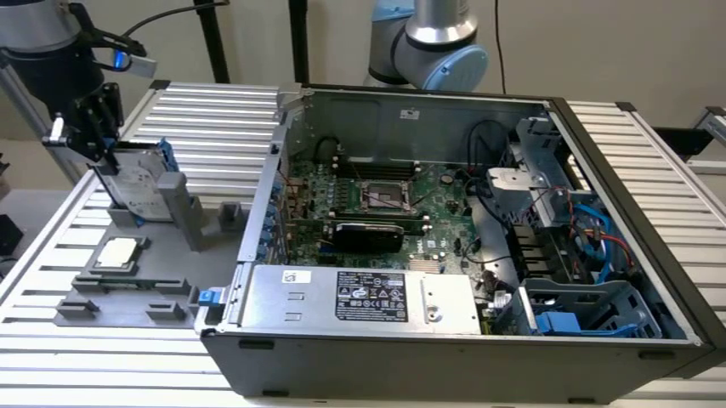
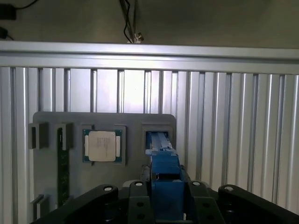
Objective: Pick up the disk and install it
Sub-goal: 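Pick up the disk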
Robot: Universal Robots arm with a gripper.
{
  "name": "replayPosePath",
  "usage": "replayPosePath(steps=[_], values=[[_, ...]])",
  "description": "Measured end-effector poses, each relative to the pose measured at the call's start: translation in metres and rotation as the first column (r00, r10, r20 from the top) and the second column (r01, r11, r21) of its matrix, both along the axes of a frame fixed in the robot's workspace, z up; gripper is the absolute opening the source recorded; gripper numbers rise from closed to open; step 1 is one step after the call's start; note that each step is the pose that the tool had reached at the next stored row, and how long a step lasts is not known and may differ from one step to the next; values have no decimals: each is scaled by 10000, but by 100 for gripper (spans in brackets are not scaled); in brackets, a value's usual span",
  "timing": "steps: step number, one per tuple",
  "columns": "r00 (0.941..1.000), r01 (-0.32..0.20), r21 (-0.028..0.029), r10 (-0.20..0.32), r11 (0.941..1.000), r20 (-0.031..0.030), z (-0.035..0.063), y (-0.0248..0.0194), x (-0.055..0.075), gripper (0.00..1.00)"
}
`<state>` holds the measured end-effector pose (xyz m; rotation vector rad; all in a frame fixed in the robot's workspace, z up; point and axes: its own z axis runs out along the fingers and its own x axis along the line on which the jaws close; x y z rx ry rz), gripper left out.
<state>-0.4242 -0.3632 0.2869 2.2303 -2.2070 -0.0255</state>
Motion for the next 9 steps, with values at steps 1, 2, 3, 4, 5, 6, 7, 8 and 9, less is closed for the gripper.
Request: replayPosePath(steps=[1,2,3,4,5,6,7,8,9], values=[[10000,2,0,-2,10000,0,0,0,0,0],[10000,2,0,-2,10000,0,0,-1,0,0],[10000,2,0,-2,10000,-1,0,-1,0,0],[10000,2,0,-2,10000,-1,0,-1,0,0],[10000,2,0,-2,10000,0,0,-1,0,0],[10000,1,0,-1,10000,0,0,-1,0,0],[10000,2,0,-2,10000,-1,0,-1,0,0],[10000,2,0,-2,10000,0,0,-1,0,0],[10000,2,1,-2,10000,1,1,-1,0,0]])
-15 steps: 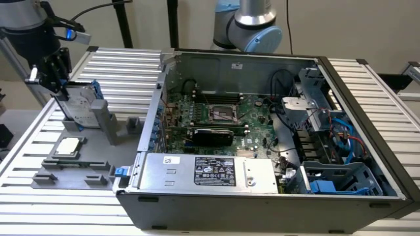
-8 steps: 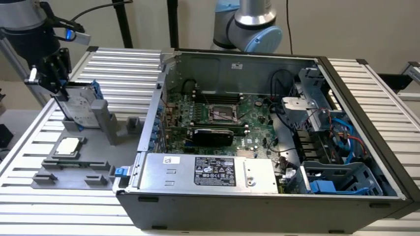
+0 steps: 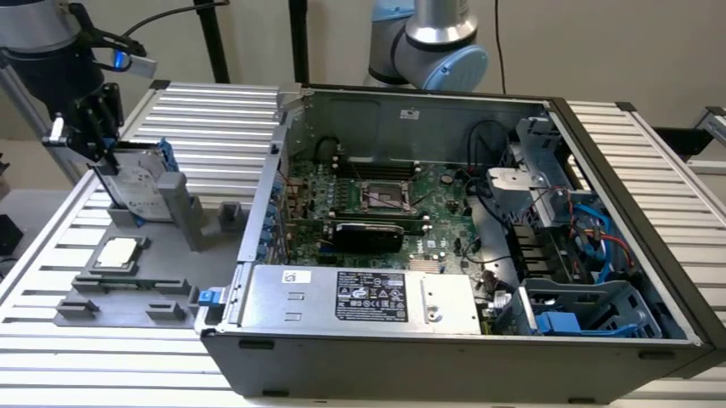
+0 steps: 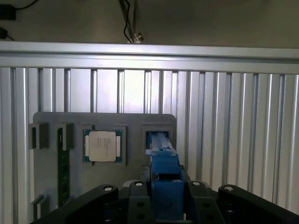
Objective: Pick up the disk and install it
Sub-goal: 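Pick up the disk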
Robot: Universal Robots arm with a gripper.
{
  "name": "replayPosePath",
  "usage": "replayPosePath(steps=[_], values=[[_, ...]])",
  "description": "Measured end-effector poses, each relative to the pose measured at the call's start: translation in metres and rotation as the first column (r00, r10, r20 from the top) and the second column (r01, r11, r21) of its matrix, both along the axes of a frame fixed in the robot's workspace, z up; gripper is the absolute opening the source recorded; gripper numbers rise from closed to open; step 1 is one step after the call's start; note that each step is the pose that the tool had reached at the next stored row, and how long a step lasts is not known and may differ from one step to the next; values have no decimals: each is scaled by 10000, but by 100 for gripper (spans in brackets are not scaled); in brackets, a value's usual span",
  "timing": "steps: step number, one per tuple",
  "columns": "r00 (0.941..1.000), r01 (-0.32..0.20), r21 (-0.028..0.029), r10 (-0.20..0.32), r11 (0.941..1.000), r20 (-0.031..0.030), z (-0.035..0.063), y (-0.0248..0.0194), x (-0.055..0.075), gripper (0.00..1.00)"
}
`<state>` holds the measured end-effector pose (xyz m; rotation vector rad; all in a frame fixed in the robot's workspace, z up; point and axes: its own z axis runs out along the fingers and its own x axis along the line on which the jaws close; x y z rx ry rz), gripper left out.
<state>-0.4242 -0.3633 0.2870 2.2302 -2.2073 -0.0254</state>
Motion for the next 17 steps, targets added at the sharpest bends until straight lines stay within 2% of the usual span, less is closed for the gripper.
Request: replayPosePath(steps=[9,17], values=[[10000,0,-1,0,10000,-2,84,0,0,0],[10000,1,0,-1,10000,-1,275,0,0,0]])
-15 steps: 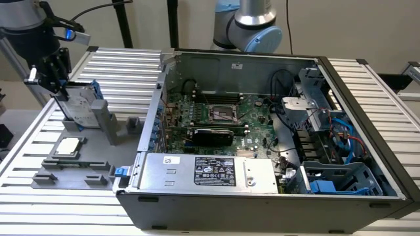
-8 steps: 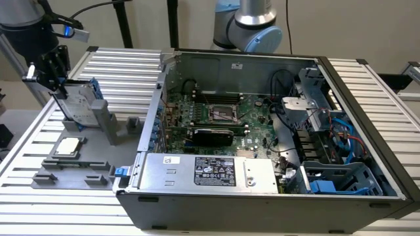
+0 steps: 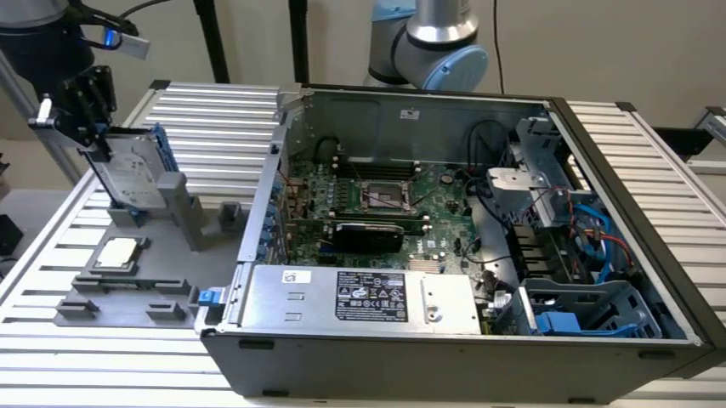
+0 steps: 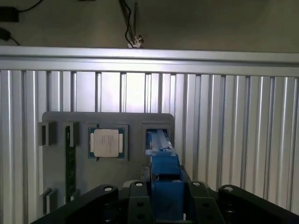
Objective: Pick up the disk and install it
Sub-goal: 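Pick up the disk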
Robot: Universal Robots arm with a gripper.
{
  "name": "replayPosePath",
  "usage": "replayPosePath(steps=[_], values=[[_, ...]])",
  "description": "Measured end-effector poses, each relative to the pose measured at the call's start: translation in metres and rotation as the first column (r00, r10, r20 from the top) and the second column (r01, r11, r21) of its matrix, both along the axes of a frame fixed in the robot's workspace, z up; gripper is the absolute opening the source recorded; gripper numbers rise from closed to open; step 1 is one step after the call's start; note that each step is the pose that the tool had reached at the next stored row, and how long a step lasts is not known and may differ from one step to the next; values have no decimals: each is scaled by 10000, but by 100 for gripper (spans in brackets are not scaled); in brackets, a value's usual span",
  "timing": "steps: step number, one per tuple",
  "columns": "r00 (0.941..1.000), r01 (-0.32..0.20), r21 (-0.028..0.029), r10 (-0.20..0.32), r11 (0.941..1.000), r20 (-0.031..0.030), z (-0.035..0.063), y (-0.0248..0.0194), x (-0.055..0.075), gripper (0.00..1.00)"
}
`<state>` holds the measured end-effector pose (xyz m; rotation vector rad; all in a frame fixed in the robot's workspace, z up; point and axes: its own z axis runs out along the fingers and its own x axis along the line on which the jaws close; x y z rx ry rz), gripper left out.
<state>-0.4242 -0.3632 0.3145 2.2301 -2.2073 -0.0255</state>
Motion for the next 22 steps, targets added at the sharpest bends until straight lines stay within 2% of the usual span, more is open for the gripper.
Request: replayPosePath(steps=[3,14,22], values=[[10000,0,0,0,10000,-1,109,0,1,0],[10000,-1,0,1,10000,0,608,0,33,0],[10000,-1,-1,1,10000,-1,973,-1,173,0]])
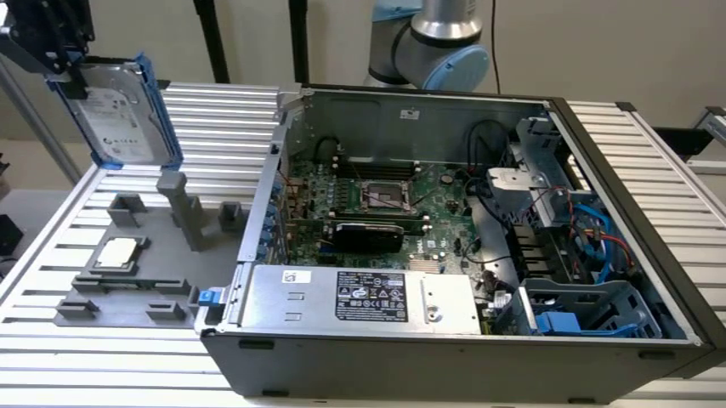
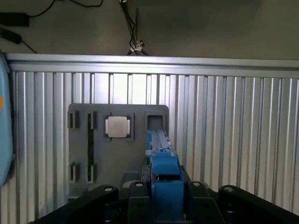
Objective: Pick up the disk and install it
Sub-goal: 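Pick up the disk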
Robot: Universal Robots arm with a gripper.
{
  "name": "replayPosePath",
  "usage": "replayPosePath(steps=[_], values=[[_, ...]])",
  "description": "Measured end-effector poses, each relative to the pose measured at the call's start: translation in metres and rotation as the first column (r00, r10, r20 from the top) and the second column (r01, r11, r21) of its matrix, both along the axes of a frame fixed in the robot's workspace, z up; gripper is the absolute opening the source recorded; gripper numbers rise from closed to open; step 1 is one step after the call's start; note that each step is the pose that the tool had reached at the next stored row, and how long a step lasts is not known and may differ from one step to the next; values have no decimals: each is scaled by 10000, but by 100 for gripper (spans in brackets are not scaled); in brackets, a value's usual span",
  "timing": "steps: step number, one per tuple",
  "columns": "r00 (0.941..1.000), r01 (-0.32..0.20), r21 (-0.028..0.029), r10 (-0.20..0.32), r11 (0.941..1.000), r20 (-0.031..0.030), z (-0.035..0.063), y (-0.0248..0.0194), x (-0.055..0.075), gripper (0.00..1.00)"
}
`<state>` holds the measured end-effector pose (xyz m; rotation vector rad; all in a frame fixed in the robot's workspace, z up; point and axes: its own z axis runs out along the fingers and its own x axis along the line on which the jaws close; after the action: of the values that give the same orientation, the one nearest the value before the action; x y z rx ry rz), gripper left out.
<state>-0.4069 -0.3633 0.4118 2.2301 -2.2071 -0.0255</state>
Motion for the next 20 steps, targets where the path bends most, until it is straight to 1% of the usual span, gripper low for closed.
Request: replayPosePath(steps=[6,11,14,20], values=[[10000,1,1,-1,10000,-1,272,-8,184,0],[10000,1,0,-1,10000,-35,484,-54,386,0],[10000,0,1,0,10000,-62,559,-93,510,0],[10000,1,-1,-1,10000,-98,660,-188,783,0]])
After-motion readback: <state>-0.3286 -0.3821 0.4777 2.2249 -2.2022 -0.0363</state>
